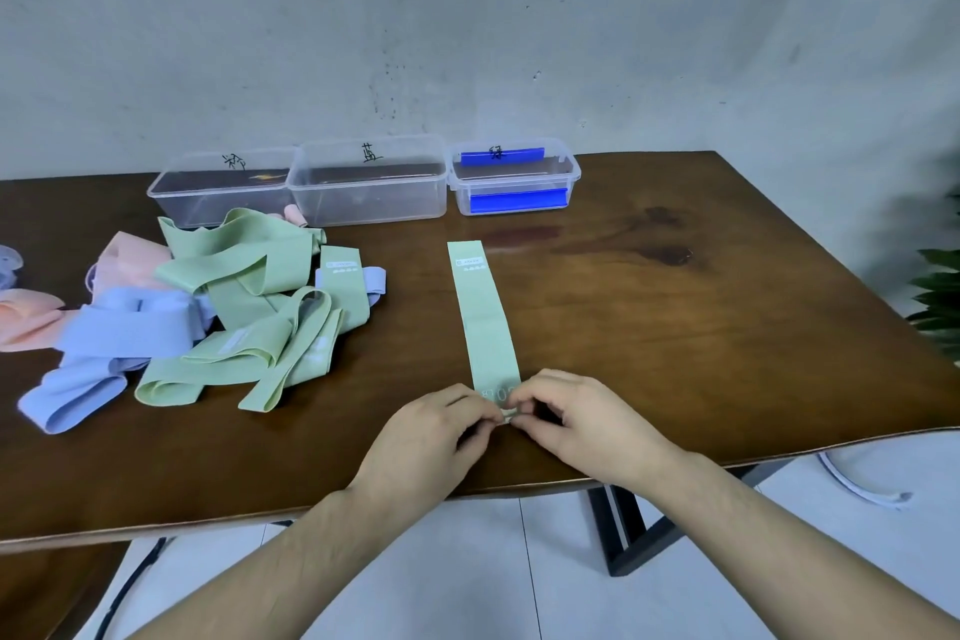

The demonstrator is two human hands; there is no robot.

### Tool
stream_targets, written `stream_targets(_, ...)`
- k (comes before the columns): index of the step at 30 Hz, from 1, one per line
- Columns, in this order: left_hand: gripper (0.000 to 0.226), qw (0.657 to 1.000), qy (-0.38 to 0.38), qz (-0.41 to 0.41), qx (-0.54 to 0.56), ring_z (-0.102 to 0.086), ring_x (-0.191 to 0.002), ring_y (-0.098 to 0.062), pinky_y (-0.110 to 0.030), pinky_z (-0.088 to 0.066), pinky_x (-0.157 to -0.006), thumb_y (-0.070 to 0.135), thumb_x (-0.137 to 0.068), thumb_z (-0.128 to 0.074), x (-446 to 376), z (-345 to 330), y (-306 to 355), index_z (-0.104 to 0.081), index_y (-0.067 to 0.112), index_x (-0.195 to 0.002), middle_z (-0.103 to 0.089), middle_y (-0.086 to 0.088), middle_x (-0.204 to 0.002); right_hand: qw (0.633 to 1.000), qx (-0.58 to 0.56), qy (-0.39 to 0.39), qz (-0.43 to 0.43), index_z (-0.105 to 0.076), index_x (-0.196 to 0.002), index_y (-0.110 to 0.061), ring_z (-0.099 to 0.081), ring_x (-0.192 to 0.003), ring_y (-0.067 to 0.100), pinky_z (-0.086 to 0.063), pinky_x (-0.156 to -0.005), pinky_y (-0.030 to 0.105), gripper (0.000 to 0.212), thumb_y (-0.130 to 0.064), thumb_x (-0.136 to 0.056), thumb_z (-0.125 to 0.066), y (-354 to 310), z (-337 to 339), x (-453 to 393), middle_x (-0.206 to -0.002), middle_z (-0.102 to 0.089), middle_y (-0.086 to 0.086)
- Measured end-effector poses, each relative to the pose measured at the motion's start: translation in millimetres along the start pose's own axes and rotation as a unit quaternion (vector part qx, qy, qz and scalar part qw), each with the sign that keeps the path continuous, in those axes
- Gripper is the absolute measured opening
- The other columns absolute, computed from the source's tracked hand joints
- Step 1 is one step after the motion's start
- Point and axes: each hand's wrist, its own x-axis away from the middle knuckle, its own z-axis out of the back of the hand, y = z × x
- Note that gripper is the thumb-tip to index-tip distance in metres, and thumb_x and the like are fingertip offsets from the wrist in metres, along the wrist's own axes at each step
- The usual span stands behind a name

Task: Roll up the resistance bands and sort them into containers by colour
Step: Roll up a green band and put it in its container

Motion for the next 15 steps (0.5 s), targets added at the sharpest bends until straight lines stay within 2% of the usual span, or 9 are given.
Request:
stream_targets(5, 0.011, 1.000, -0.005, 0.008, -0.010, -0.060, -0.082, -0.003, -0.011, -0.046, -0.073, 0.015, -0.092, -0.067, 0.3, 0.9, 0.7, -0.072, 0.023, -0.098, -0.063, 0.014, -0.097, 1.000, 0.008, -0.016, -0.022, -0.071, -0.098, -0.029, -0.058, -0.092, 0.006, -0.049, -0.083, 0.024, 0.009, -0.024, -0.097, -0.063, -4.5, 2.9, -3.9, -0.098, -0.063, -0.013)
stream_targets(9, 0.010, 0.999, -0.005, 0.023, -0.022, -0.059, -0.076, -0.005, -0.009, -0.043, -0.068, 0.014, -0.093, -0.066, -0.7, -0.3, 2.1, -0.072, 0.021, -0.098, -0.058, 0.013, -0.097, 0.991, 0.119, 0.022, 0.057, -0.072, -0.099, -0.023, -0.049, -0.093, 0.010, -0.047, -0.085, 0.025, 0.013, -0.025, -0.098, -0.059, -4.2, -4.8, -2.1, -0.098, -0.058, -0.010)
stream_targets(15, 0.010, 0.999, 0.006, 0.043, -0.015, -0.052, -0.076, 0.003, 0.001, -0.035, -0.073, 0.012, -0.090, -0.069, -1.2, -3.0, 2.2, -0.071, 0.021, -0.094, -0.060, 0.014, -0.094, 0.962, 0.232, 0.055, 0.135, -0.076, -0.105, -0.023, -0.050, -0.086, 0.014, -0.052, -0.077, 0.028, 0.018, -0.029, -0.093, -0.065, -5.9, -5.1, 4.0, -0.095, -0.057, -0.009)
